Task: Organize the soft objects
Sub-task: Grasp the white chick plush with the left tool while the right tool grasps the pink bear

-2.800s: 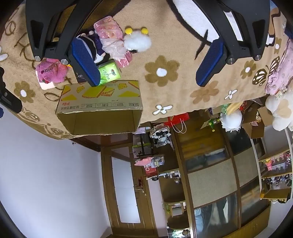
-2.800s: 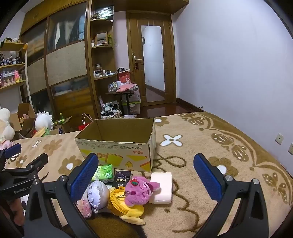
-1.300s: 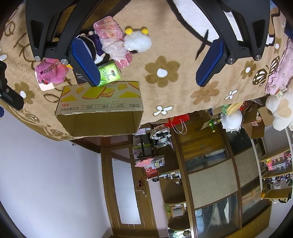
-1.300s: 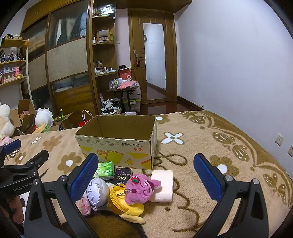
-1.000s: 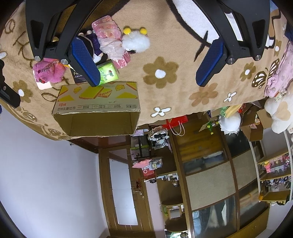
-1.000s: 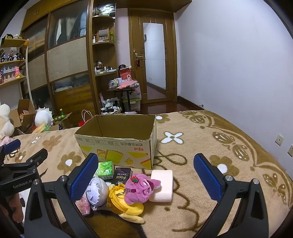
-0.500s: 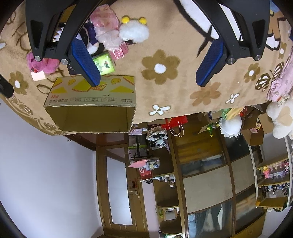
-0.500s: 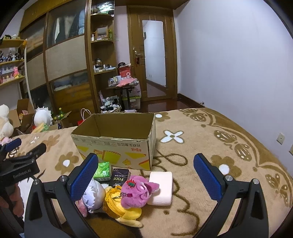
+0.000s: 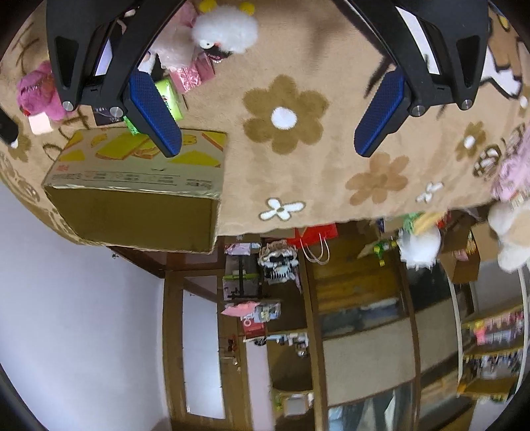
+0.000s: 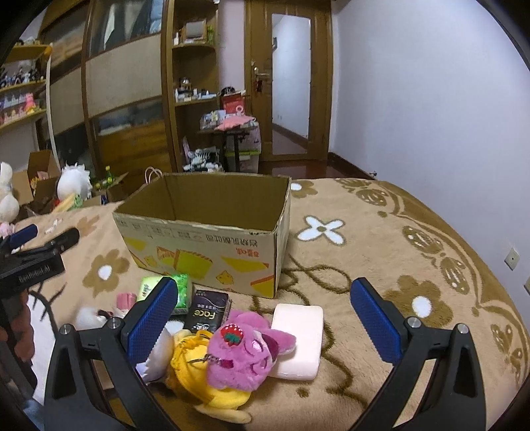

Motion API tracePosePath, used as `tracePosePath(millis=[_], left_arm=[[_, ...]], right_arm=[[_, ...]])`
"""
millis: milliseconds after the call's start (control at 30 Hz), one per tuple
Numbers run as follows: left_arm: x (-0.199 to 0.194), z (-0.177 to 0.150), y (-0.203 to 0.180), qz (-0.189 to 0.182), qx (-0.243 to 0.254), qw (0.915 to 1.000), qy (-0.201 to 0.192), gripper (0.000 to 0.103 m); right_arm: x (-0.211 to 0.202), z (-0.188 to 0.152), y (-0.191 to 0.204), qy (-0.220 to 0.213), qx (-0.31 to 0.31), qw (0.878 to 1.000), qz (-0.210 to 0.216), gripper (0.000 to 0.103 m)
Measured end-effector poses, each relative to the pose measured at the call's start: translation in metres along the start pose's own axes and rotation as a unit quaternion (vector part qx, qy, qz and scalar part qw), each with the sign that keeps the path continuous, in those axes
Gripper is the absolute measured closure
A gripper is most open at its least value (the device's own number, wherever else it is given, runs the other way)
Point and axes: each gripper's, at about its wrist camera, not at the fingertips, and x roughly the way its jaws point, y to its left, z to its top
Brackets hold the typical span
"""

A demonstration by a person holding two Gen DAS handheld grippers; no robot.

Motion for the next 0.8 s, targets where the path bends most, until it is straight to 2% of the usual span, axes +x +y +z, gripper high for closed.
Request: tracePosePath(millis=[333, 600, 800], left_arm=[[0.039, -0.011, 0.003, -0.006, -0.010, 0.9995, 0.030, 0.000], [0.048, -0.025, -0.021, -0.016, 0.045, 0.9964, 0.071, 0.000], [0.044, -0.031, -0.035, -0.023, 0.074, 0.9918, 0.102, 0.000]], right_arm=[[0.054, -0.005, -0.009, 0.046, -0.003, 0.999, 0.000, 0.000], [0.084, -0.018, -0.017, 0.096, 0.014, 0.995, 0.009, 0.000], [0.086, -0.021, -0.021, 0.102, 0.036, 0.994, 0.017, 0.000]])
